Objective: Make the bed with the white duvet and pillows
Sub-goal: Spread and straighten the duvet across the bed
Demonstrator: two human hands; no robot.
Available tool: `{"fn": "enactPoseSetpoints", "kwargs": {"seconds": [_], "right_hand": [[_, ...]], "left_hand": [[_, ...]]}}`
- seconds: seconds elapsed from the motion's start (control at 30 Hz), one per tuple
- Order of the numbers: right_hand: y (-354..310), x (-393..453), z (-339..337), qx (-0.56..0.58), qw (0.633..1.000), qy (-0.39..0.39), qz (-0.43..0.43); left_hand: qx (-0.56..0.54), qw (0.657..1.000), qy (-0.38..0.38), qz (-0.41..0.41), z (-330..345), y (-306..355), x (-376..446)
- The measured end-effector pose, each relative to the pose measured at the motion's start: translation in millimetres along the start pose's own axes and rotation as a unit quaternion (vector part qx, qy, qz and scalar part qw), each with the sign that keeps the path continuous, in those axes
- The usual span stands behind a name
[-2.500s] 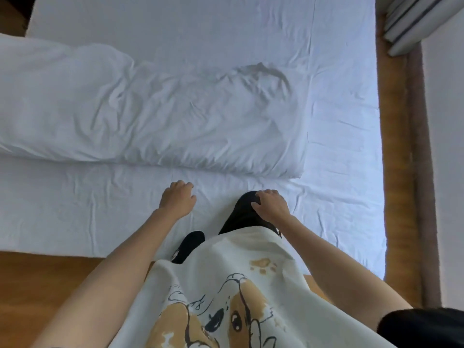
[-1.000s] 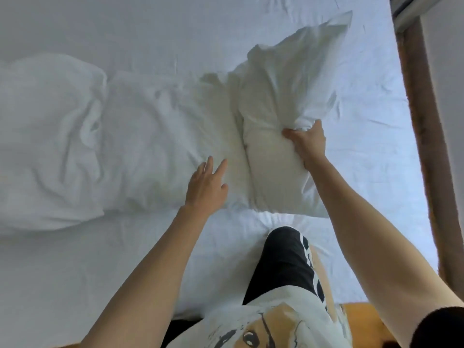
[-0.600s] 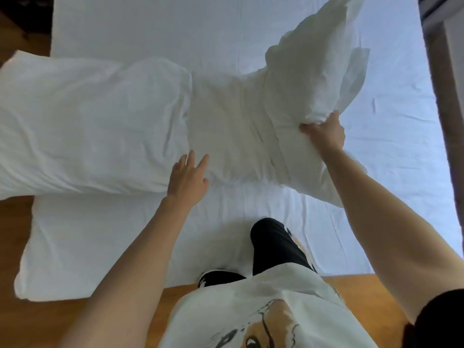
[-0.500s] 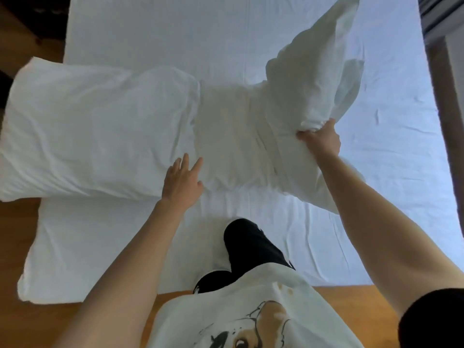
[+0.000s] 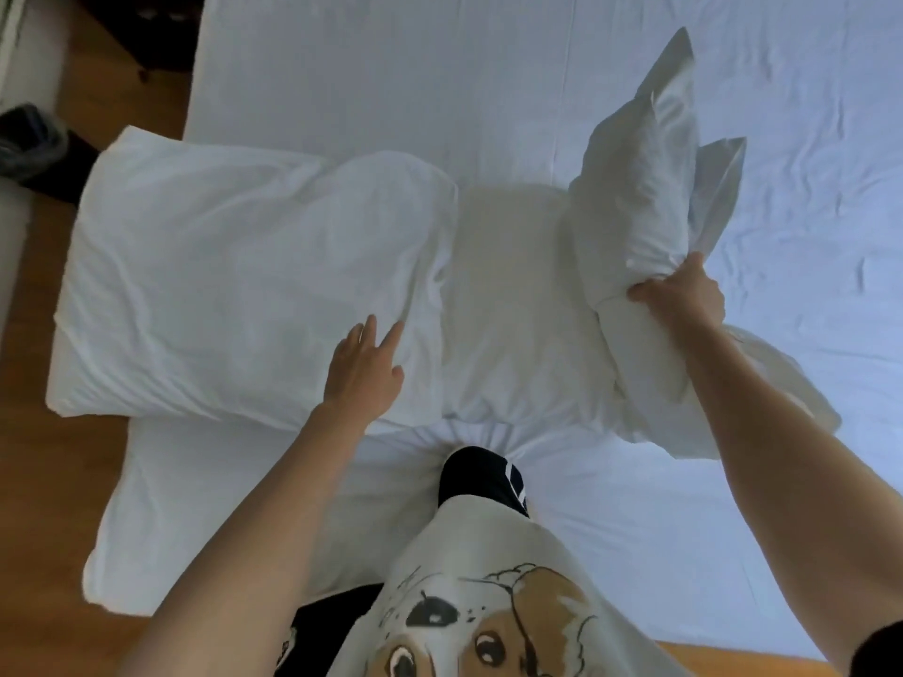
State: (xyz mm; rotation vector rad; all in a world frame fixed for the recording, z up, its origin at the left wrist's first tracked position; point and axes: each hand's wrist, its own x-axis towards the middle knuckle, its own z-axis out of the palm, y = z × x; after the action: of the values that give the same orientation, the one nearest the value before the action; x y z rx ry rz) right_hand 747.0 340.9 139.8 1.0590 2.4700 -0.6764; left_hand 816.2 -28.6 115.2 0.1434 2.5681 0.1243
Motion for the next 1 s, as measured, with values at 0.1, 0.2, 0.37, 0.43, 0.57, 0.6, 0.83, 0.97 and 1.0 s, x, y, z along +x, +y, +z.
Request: {"fn": "enactPoseSetpoints", "kwargs": {"seconds": [0.1,0.2,0.37,0.43,0.57,0.6,0.83,0.97,1.0], "right_hand": [[-13,-25,17,-0.008,1.0,0.022,0.0],[-36,-61,43,-0.032,0.999,0.041,-0.011],[-86,-143,89,-0.042,0.994,0.094,-0.035],[-109,-188,114,-0.029,0.993,0.112,-0.032],[-161,-289,164,-0.053,0.993,0.098,-0.042],[-173,-308,176,-0.059,0.993,0.085,-0.05],[-229,-327,221,-0.112,0.991,0.044,-0.062],[-240,-275,234,-0.105,0.994,0.014,-0.033],[-245,-258,240,-0.101,0.994,0.007,-0.028]], "left_hand": [[-0.012,1.0,0.014,0.016,1,-30,-4],[0.003,0.999,0.027,0.023,3,-83,-12],[0.033,0.998,0.026,0.041,10,-207,-39],[0.049,0.997,0.021,0.06,13,-260,-57],[0.035,0.995,-0.084,0.046,8,-357,-105],[0.035,0.993,-0.102,0.039,5,-378,-113],[0.019,0.997,-0.081,-0.007,-25,-462,-85],[0.037,0.995,-0.085,-0.027,-30,-473,-49],[0.042,0.994,-0.092,-0.029,-30,-472,-35]]}}
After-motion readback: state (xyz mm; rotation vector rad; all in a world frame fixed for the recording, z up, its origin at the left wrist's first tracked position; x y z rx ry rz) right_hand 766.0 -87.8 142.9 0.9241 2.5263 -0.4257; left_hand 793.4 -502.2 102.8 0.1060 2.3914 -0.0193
